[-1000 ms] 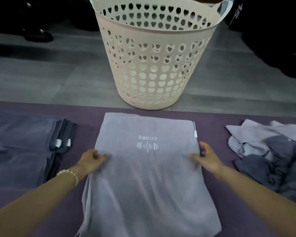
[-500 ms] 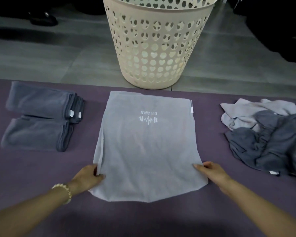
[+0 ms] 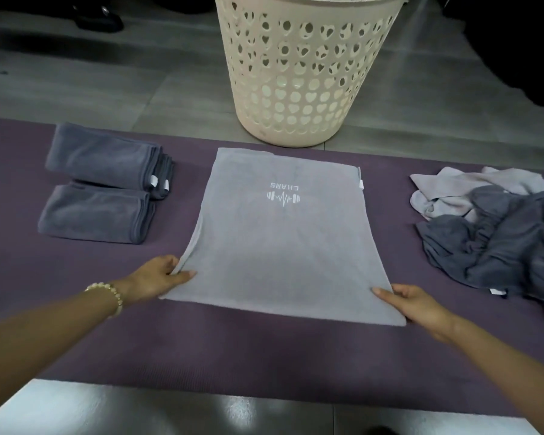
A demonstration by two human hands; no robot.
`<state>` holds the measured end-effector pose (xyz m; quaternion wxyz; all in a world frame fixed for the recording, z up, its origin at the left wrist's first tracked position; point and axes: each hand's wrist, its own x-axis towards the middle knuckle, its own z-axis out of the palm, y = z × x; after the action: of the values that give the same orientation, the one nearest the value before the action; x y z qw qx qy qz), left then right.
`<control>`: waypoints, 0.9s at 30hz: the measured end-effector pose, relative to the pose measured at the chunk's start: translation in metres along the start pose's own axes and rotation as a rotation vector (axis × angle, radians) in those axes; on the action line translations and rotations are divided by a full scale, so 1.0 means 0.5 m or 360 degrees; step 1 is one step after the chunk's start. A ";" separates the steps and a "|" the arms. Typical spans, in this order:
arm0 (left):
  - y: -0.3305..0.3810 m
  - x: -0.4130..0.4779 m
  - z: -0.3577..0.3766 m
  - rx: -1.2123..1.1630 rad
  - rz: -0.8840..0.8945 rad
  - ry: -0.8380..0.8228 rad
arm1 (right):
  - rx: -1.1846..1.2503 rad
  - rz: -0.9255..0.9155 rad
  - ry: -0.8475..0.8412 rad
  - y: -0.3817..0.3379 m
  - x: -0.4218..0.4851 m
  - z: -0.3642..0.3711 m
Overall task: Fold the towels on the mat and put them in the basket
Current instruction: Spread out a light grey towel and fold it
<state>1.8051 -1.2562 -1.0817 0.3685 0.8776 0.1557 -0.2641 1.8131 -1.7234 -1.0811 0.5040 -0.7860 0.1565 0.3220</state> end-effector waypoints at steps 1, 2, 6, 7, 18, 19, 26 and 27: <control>-0.007 0.001 0.002 0.0085 -0.0051 -0.0055 | -0.0007 0.0052 -0.0017 0.009 -0.002 0.004; -0.018 0.004 0.006 0.0093 -0.0081 -0.0096 | 0.0019 0.0064 -0.0002 0.017 -0.004 0.012; -0.048 0.011 0.019 -0.0141 -0.0081 0.0051 | 0.0275 -0.0076 0.0299 0.031 -0.010 0.059; -0.050 0.011 0.023 -0.0195 -0.0069 0.0174 | 0.0308 -0.0112 0.0359 0.027 -0.010 0.071; -0.034 -0.001 0.049 -0.0569 -0.0195 0.0012 | 0.0180 -0.0063 0.0505 0.043 0.001 0.100; -0.041 0.000 0.050 -0.0533 -0.0176 0.0036 | 0.0173 -0.0066 0.0521 0.049 0.002 0.097; -0.082 0.005 0.052 -0.0480 -0.0273 0.0004 | 0.0031 0.0072 0.0420 0.081 0.012 0.085; -0.081 0.006 0.053 -0.0516 -0.0323 -0.0061 | 0.0048 0.0127 0.0393 0.087 0.016 0.082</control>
<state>1.7794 -1.2477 -1.1221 0.4794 0.7814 0.2768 -0.2880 1.7798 -1.7053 -1.1284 0.4793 -0.8052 0.2533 0.2401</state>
